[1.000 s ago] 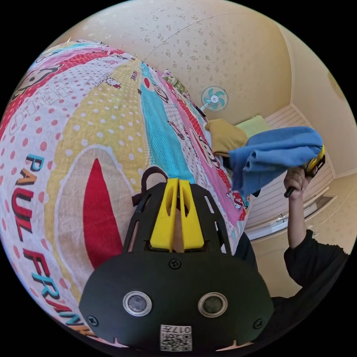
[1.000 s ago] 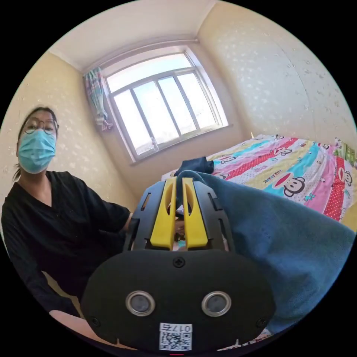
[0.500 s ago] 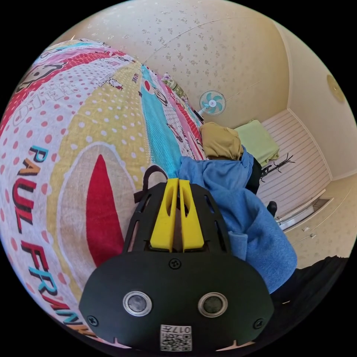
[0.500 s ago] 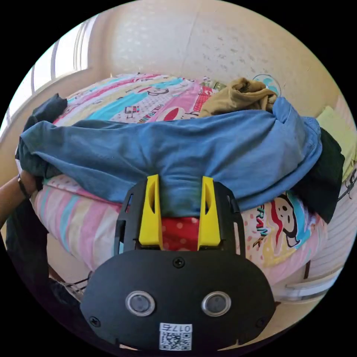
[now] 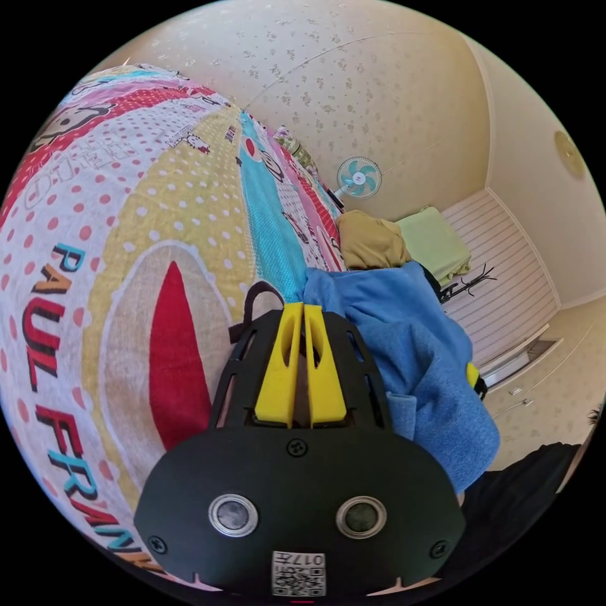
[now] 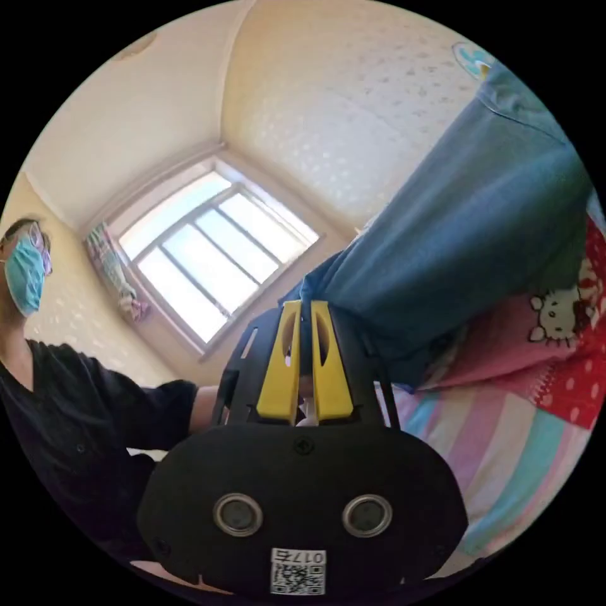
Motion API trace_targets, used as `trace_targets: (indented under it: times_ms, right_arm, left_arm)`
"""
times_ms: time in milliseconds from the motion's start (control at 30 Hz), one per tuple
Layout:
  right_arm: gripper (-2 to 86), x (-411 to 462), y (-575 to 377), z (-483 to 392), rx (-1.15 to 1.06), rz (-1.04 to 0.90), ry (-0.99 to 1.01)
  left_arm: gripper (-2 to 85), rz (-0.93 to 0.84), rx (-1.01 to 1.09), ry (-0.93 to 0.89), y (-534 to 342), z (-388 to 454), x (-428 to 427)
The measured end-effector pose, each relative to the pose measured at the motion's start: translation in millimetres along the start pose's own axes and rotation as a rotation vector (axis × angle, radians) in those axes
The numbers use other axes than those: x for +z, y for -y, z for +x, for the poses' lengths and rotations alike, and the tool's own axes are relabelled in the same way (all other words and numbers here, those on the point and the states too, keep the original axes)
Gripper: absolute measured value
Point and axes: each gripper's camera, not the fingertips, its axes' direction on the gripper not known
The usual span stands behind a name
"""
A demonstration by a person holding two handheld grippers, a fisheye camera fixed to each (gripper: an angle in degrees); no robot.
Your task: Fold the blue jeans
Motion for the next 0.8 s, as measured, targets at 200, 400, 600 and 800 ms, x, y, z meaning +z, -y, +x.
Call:
trace_targets:
  times_ms: [200,400,600,800]
  right_arm:
    - [7.5,-25,-16,-42,-0.254,-0.189,-0.036]
    - [11.9,-179,-60,13,0.316,0.338,-0.669]
    - [6.7,-199,-112,77,0.743,0.33,-0.715]
    - [2.0,-199,-87,62,0.284,0.484,0.052]
  left_arm:
    - [0.9,0.205,-0.008,-0.08,-48,-5,-48]
    - [4.6,0.299,0.101,0.164,-120,34,-109]
    - [6.2,0.451,0.259,0.289,-148,99,-142]
    - [8.2,0.323,0.515,0.032,-123,181,-84]
